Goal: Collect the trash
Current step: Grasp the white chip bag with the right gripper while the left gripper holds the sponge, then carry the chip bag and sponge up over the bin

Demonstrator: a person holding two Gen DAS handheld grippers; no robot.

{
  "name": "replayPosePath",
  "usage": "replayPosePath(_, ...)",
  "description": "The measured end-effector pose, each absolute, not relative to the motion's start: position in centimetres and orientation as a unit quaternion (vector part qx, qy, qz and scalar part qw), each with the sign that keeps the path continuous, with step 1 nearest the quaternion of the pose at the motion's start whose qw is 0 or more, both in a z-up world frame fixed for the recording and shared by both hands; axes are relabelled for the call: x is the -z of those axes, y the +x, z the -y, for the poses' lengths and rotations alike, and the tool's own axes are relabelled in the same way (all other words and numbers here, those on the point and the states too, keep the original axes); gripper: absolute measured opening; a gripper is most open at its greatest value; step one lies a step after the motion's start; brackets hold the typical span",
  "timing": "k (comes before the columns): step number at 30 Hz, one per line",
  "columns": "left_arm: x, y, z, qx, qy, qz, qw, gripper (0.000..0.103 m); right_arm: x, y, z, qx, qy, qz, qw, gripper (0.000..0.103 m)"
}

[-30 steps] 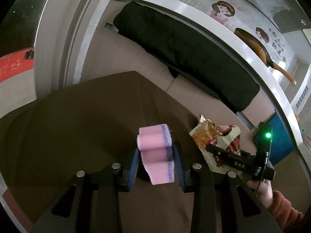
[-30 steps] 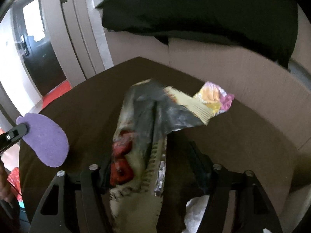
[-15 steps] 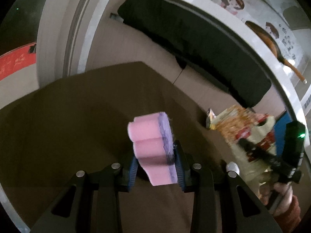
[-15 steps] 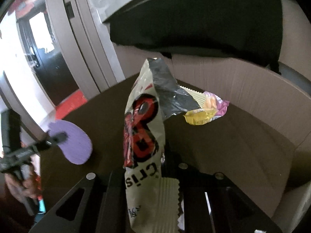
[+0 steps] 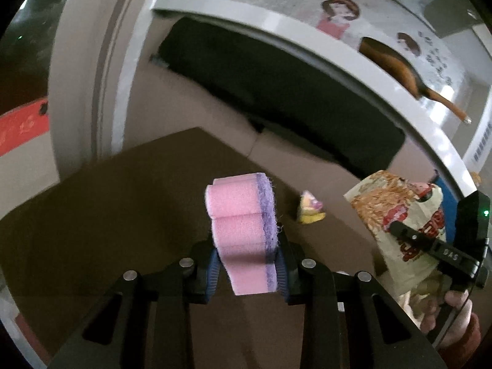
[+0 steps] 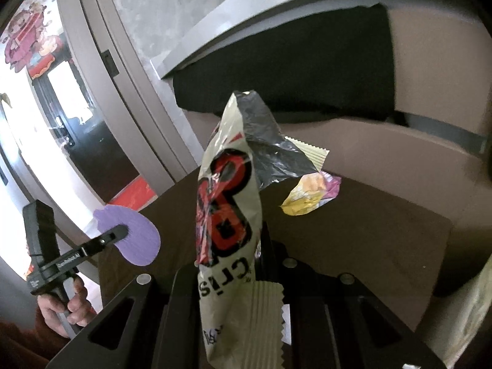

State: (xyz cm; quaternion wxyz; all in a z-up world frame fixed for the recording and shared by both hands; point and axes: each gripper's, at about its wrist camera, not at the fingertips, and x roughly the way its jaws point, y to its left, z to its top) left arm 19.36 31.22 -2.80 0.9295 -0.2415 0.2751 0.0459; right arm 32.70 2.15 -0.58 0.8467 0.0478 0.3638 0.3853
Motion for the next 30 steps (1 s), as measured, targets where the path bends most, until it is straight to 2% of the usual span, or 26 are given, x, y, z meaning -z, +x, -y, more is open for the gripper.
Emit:
replayPosePath(9,-1.1,19.8,-25.7,0.003,-0.215,-0.254,0.943,0.032,-1.4,30.8,0.9,-0.368,0.035,-0.328,0.869,0.013)
replayPosePath(15,-0.6,20.0,-25.0,0.002,-0.207,-0.274,0.939,0.032,1.4,29.7,0.2,-0.347,-0.023,-0.335,0.876,0.013)
replayPosePath(20,0.7,19.8,-25.2,-0.004,-0.213,-0.297,0.931,0.032,3.4,29.8,0.3,-0.35,-0.015,-0.357,0.866,0.013)
replayPosePath(30,-1.8,20.9,-19.0,0.035,-0.155,-0.275,0.948,0.032,-0.1,28.8,4.9,-0.323,-0.005,-0.31,0.894,0.013)
